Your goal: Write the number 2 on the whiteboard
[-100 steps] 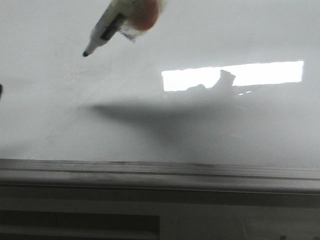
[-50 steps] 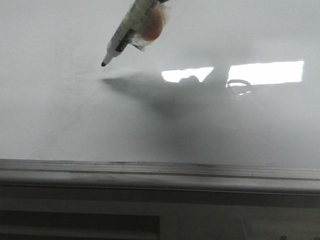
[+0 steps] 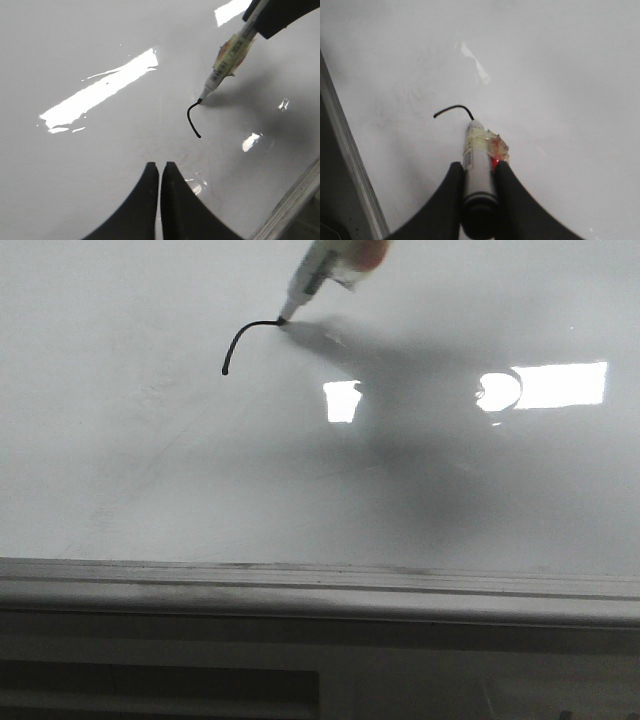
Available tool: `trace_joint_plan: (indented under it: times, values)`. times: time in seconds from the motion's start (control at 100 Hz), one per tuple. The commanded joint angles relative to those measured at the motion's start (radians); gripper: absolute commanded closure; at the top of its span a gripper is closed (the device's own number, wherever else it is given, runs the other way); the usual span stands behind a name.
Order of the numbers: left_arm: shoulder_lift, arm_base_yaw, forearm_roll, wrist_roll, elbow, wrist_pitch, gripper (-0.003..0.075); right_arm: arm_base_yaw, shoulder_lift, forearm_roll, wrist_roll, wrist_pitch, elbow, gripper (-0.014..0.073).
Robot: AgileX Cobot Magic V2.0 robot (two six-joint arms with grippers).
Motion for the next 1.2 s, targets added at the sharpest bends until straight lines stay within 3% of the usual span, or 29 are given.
trace_joint_plan:
  times: [0.0,0.13,0.32,0.48,0.67,0.91,1.02,1.19]
  values:
    - [0.002,0.008,-0.017,-0.014,-0.031,-0.075,0.0739,-0.010,-0.032,-0.079,0.047,0.066,-0.029,0.0659]
    - [0.002,0.008,-0.017,-0.014,-0.031,-0.075,0.0739,0.034,-0.038,-0.061,0.051,0.094,0.012,0.0659]
    - [0.002,0.008,-0.017,-0.014,-0.031,-0.075,0.0739,0.139,0.039,-0.061,0.076,0.016,0.035,0.0659]
    - [0.002,0.008,-0.017,-0.014,-0.031,-0.075,0.0739,0.153,0.098,-0.069,0.099,-0.023,0.035,0.0659]
    - [0.002,0.008,-0.017,-0.014,-0.031,-0.075,0.0739,0.153,0.031,-0.203,0.190,0.126,0.035,0.0659]
    - [0.002,0.008,-0.015,-0.014,-0.031,-0.093,0.0739,0.153,-0.128,-0.206,0.254,0.308,0.045,0.0659]
    - [0.002,0.008,-0.005,-0.014,-0.031,-0.114,0.0739,0.153,-0.160,-0.176,0.254,0.273,0.058,0.0660]
    - [0.002,0.008,0.045,-0.014,-0.031,-0.243,0.0732,0.179,-0.183,-0.122,0.238,0.085,0.053,0.0666]
